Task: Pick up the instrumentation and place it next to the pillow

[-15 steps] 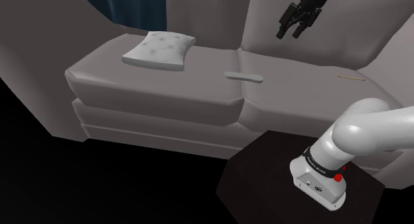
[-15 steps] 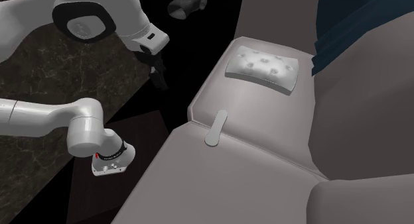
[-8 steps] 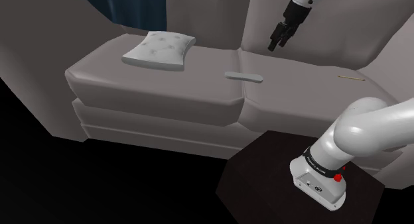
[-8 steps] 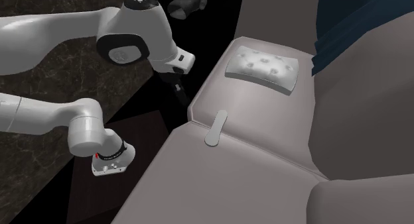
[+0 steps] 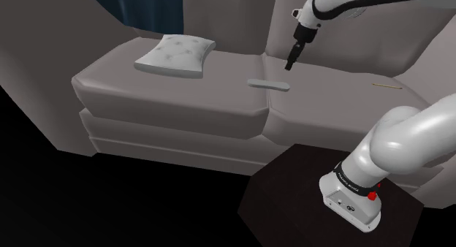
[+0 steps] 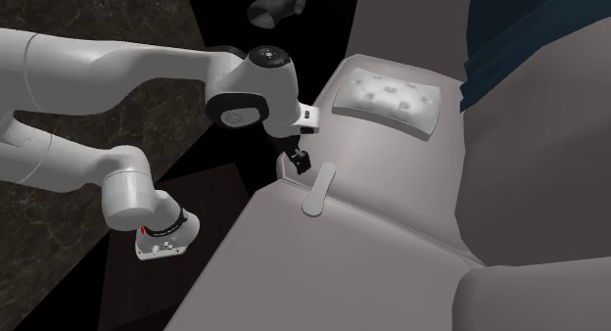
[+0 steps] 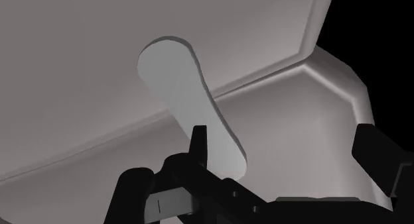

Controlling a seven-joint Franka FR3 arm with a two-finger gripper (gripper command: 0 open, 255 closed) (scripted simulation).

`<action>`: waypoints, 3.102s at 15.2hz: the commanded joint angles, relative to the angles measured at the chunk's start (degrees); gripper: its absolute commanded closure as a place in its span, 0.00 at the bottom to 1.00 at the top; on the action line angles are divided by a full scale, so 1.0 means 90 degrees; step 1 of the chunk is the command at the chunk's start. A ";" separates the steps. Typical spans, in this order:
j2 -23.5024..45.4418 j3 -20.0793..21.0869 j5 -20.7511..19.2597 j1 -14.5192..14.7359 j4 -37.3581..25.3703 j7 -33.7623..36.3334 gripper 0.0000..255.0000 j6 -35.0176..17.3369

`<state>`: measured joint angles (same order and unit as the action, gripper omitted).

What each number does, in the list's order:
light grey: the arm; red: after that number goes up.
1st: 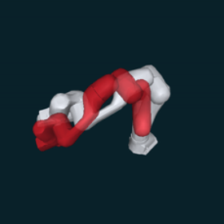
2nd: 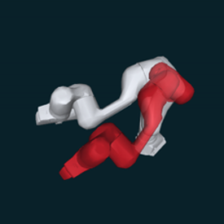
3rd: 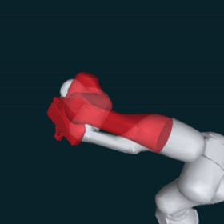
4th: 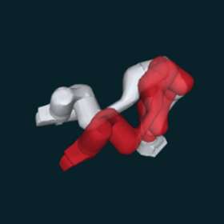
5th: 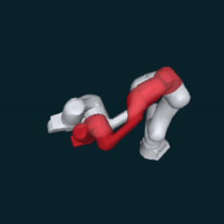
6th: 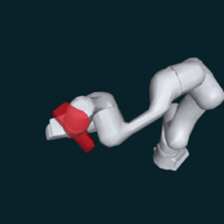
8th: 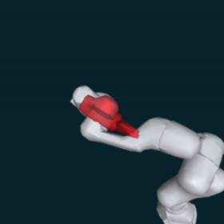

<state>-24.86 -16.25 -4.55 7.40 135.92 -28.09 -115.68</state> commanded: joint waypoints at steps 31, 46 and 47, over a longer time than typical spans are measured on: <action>0.3360 -0.0586 0.0686 0.0385 -0.0854 -0.3281 1.00 -0.1943; 0.2844 -0.0599 0.0435 0.0414 -0.1201 -0.3110 1.00 -0.1118; 0.2800 -0.0598 0.0416 0.0416 -0.1243 -0.3097 1.00 -0.1034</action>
<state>0.85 -21.63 -0.57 11.14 125.23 -56.09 -125.98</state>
